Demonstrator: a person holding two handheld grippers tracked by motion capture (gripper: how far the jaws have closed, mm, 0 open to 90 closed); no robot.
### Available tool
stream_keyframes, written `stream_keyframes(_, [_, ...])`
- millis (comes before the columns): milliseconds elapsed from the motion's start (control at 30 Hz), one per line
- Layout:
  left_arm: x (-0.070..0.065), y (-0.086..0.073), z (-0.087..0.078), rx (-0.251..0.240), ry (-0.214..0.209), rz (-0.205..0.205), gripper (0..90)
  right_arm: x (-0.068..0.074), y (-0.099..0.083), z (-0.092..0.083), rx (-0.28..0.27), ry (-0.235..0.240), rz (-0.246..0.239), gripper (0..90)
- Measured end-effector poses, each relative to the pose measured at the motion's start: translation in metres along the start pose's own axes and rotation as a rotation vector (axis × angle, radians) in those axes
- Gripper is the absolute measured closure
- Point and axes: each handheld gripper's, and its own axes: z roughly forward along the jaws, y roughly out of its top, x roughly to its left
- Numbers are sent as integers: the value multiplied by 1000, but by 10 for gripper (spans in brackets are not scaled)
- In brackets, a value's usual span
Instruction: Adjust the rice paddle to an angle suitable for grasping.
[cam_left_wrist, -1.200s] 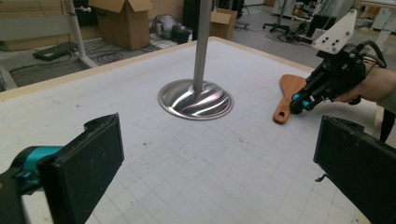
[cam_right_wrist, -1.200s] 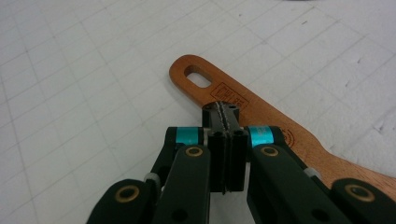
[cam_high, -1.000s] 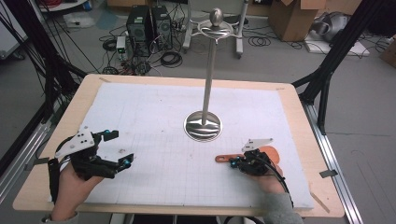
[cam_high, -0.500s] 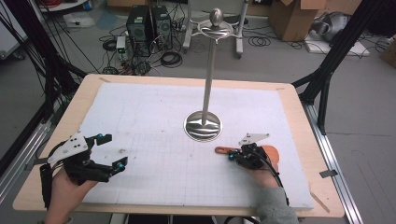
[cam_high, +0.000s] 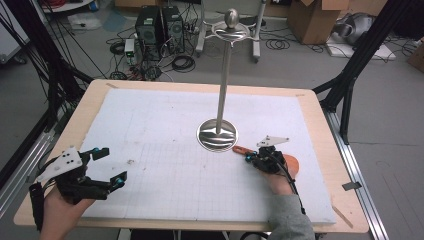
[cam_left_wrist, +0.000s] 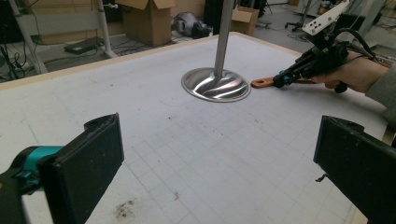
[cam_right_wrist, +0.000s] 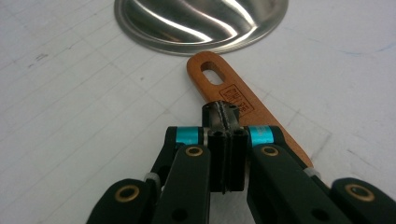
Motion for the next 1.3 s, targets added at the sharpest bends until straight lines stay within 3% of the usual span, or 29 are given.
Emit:
stream_keyframes(167, [0, -2, -7, -2, 12, -4, 20, -6, 1, 2, -7, -37, 30, 900])
stream_keyframes(467, [1, -4, -12, 2, 23, -5, 20, -11, 4, 5, -14, -87, 28, 900])
stream_keyframes(567, [2, -4, -12, -2, 21, -7, 20, -13, 9, -7, -55, -91, 30, 900])
stream_keyframes(700, [2, -5, -7, 7, 14, -10, 20, -29, 13, -31, -100, -127, 51, 900])
stream_keyframes(833, [-1, -6, -2, 18, 7, -6, 20, -42, 8, -38, -56, -170, 41, 900])
stream_keyframes(900, [-2, -6, 0, 27, 4, -2, 20, -48, 6, -35, -9, -188, 24, 900])
stream_keyframes(1033, [-3, -7, 1, 31, 6, -2, 20, -55, 2, -30, 31, -207, 22, 900])
stream_keyframes(1300, [-1, -7, -3, 25, 7, -6, 20, -67, -5, -28, 64, -239, 38, 900])
